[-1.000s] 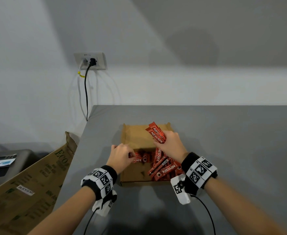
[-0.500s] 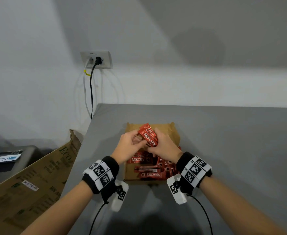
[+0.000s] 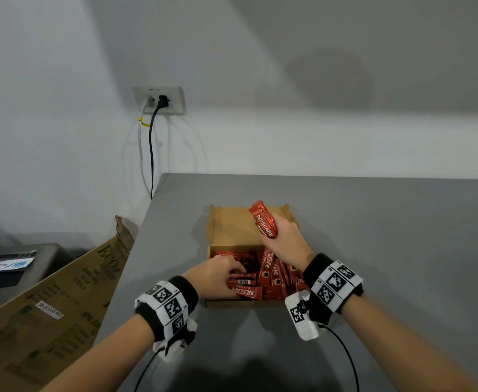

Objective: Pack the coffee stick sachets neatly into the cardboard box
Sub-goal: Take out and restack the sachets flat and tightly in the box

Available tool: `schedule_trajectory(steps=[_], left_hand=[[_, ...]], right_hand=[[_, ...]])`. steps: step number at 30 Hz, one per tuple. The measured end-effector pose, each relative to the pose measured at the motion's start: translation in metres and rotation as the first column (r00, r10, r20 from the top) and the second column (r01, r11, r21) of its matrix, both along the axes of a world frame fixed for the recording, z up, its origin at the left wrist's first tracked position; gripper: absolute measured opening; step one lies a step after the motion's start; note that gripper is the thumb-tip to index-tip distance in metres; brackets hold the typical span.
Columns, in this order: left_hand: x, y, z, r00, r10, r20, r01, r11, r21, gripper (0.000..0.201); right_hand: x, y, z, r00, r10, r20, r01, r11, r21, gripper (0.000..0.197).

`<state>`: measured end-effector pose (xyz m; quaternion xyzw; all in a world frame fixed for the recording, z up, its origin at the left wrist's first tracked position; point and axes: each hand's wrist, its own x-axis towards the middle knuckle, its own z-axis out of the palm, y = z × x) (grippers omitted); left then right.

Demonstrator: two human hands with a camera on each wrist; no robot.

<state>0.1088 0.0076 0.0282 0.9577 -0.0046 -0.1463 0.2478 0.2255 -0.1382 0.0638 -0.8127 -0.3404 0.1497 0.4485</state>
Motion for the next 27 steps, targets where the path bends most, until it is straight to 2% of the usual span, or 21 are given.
schedule_trajectory(steps=[2,5,8,12,14,17,19,21,24,27], left_hand=[[0.001,-0.004,-0.004,1.0,-0.022,-0.006,0.022,0.996,0.088,0.056],[0.005,-0.008,-0.009,0.997,-0.063,0.033,0.055,0.975,0.214,0.048],[0.007,-0.01,-0.01,0.999,-0.041,0.027,0.035,0.979,0.201,0.038],[0.008,-0.008,-0.013,0.998,-0.069,0.004,0.068,0.985,0.16,0.03],[0.007,-0.004,-0.011,0.996,-0.084,0.019,0.08,0.987,0.138,0.025],[0.01,0.007,0.002,0.989,0.016,0.148,-0.021,0.999,0.028,0.021],[0.011,0.014,0.014,0.946,0.152,0.287,-0.142,0.988,-0.055,0.02],[0.013,0.015,0.023,0.88,0.266,0.393,-0.244,0.964,-0.105,0.02],[0.017,0.011,0.028,0.796,0.41,0.446,-0.298,0.906,-0.301,0.018],[0.02,0.004,0.03,0.716,0.553,0.426,-0.316,0.801,-0.508,0.014]], right_hand=[[0.0,-0.001,-0.001,1.0,0.013,0.024,-0.012,1.0,-0.004,0.013],[0.0,-0.002,-0.004,0.999,0.019,0.029,-0.018,1.0,-0.005,0.014],[0.0,-0.003,-0.003,1.0,0.009,0.022,-0.009,1.0,-0.012,0.016],[0.002,-0.006,-0.004,0.999,-0.023,0.036,0.025,0.998,-0.063,0.03],[0.002,-0.007,-0.006,0.997,-0.024,0.068,0.03,0.996,-0.088,0.027],[0.002,-0.01,-0.011,0.996,-0.08,0.05,0.083,0.995,-0.06,0.016],[0.002,-0.009,-0.012,0.993,-0.117,-0.009,0.117,0.993,-0.01,0.007],[0.002,-0.006,-0.011,0.99,-0.127,-0.054,0.129,0.991,0.033,0.009],[0.0,0.001,-0.007,0.993,-0.104,-0.061,0.109,0.99,0.094,0.011],[-0.005,0.005,-0.004,0.998,-0.048,-0.049,0.053,0.991,0.122,0.006]])
